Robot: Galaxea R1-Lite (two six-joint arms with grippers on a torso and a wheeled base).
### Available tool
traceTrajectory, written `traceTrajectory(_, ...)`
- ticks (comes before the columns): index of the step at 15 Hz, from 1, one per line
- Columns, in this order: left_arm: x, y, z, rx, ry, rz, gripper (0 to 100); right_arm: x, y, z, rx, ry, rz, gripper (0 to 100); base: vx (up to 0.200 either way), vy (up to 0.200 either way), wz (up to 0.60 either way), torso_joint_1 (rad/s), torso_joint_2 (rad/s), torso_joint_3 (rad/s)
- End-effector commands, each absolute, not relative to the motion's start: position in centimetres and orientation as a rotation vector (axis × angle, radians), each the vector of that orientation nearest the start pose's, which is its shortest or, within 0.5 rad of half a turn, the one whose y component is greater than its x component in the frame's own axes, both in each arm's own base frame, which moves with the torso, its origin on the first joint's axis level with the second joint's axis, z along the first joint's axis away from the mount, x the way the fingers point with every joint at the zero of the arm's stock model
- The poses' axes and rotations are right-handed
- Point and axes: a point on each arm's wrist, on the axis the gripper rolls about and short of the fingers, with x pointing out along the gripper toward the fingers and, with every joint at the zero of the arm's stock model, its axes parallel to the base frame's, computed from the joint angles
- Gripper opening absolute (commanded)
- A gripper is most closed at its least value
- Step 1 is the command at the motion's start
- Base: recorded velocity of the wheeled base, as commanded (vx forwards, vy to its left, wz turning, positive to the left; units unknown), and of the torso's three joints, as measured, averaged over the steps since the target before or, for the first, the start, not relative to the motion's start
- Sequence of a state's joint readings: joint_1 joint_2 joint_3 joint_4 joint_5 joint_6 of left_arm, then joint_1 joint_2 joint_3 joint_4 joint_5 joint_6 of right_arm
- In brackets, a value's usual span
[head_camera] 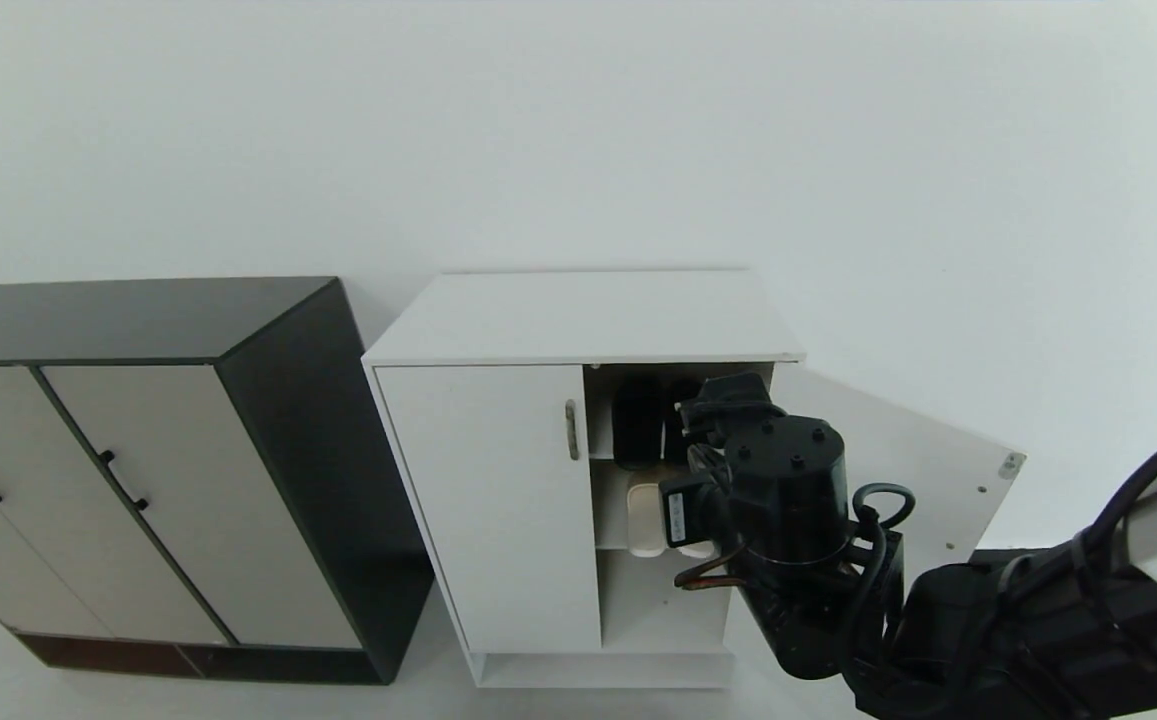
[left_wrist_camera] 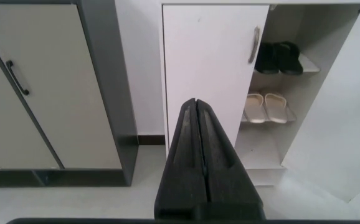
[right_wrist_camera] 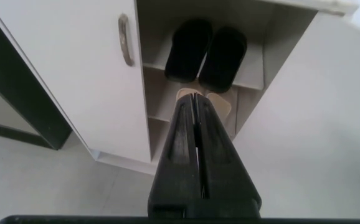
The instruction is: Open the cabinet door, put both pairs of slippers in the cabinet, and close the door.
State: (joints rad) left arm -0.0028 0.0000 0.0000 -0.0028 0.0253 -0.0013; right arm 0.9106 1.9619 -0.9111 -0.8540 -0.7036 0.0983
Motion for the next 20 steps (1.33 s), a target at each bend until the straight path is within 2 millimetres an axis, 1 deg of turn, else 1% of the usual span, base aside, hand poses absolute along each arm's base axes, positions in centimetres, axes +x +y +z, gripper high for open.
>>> traceTrajectory(1,-2.3,0.1,7.6,-0.002,-0.002,0.023,0,23.3,27.7,14.4,-0.046,0.147,0.199,0,0.0,0.0,0.0,0.246,-0.56,-0.325)
traceTrajectory(5,-2.3,0.1,7.6,-0.002,-0.002,0.023,0,23.3,27.7,14.4,-0.054,0.143,0.202,0,0.0,0.0,0.0,0.211,-0.49,-0.272)
traceTrajectory(9,-2.3,0.1,7.6,-0.002,-0.002,0.023,0,23.3,27.6,14.0,-0.07,0.153,0.202,0,0.0,0.0,0.0,0.037,-0.07,-0.039)
traceTrajectory(13,-2.3,0.1,7.6,-0.002,-0.003,0.023,0,23.2,27.6,13.8,-0.075,0.157,0.201,0,0.0,0.0,-0.6,-0.002,0.0,0.002)
traceTrajectory(17,-2.3,0.1,7.6,-0.002,-0.003,0.023,0,24.1,26.8,14.1,-0.079,0.148,0.172,0,0.0,0.0,-0.6,0.01,0.0,-0.001)
traceTrajectory(20,-2.3,0.1,7.6,0.0,-0.003,0.023,0,25.0,25.9,14.3,-0.108,0.127,0.14,0,0.0,0.0,0.0,0.0,0.0,0.0)
